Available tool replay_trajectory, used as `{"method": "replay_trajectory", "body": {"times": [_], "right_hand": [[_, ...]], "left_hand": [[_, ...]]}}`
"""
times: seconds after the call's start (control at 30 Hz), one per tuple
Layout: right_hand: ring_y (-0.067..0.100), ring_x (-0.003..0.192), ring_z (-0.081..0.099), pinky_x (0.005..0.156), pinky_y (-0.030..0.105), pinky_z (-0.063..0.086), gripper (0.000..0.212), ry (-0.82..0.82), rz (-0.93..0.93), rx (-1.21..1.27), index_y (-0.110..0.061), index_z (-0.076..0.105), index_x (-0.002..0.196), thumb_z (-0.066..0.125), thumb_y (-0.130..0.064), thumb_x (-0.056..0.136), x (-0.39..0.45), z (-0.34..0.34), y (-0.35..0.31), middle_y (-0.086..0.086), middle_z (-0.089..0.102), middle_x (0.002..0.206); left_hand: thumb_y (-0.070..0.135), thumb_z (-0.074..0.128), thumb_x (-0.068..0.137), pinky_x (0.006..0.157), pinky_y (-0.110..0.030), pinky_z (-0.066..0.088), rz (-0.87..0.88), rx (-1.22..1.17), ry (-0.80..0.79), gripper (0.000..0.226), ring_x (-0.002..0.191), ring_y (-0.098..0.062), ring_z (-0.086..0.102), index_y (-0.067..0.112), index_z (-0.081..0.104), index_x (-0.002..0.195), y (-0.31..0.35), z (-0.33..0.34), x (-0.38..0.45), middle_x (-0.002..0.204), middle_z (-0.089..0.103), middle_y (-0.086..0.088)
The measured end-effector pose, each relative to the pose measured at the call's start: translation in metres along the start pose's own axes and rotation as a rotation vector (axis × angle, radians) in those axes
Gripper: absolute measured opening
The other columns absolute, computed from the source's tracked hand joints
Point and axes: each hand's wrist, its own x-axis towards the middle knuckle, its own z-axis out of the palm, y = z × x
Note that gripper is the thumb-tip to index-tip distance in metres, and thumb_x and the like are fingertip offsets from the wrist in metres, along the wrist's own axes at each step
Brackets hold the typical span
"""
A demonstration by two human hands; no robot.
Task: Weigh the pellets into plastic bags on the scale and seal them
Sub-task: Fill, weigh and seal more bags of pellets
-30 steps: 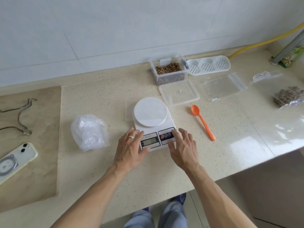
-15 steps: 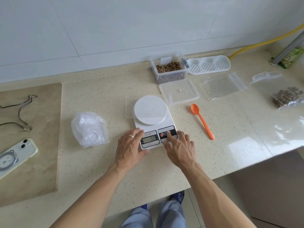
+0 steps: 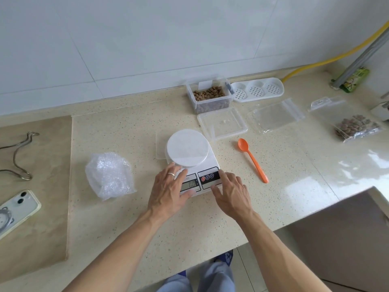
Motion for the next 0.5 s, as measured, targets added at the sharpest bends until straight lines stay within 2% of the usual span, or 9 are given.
{"method": "replay_trajectory", "body": {"times": [0.17,0.27,0.4,0.5], "right_hand": [[0.028,0.131,0.042,0.105,0.042,0.039,0.060,0.126,0.142,0.088,-0.012,0.035,0.147,0.053,-0.042,0.097,-0.001,-0.020,0.026,0.009,0.047,0.143],[0.026,0.120,0.046,0.099,0.040,0.041,0.058,0.231,0.277,0.202,-0.012,0.042,0.142,0.060,-0.040,0.094,0.000,-0.037,0.052,0.008,0.055,0.129],[0.024,0.115,0.050,0.092,0.035,0.042,0.050,0.299,0.458,0.327,-0.011,0.055,0.132,0.062,-0.042,0.093,0.007,-0.051,0.088,0.006,0.059,0.121],[0.022,0.106,0.057,0.084,0.034,0.048,0.035,0.326,0.516,0.453,-0.014,0.069,0.117,0.063,-0.039,0.093,0.022,-0.055,0.106,0.007,0.065,0.115]], "left_hand": [[0.048,0.065,0.086,0.107,-0.046,0.037,0.062,-0.069,0.052,0.060,0.139,-0.031,0.035,0.011,0.055,0.132,0.019,-0.010,0.040,0.137,0.052,-0.012],[0.043,0.067,0.086,0.104,-0.047,0.037,0.106,-0.083,0.056,0.056,0.137,-0.033,0.037,0.010,0.057,0.130,0.034,-0.009,0.065,0.136,0.053,-0.012],[0.041,0.069,0.085,0.103,-0.047,0.038,0.159,-0.097,0.040,0.055,0.136,-0.034,0.039,0.008,0.058,0.128,0.056,-0.001,0.092,0.134,0.055,-0.013],[0.040,0.065,0.087,0.105,-0.046,0.037,0.174,-0.103,0.025,0.053,0.137,-0.032,0.037,0.009,0.057,0.129,0.068,0.004,0.106,0.136,0.053,-0.013]]}}
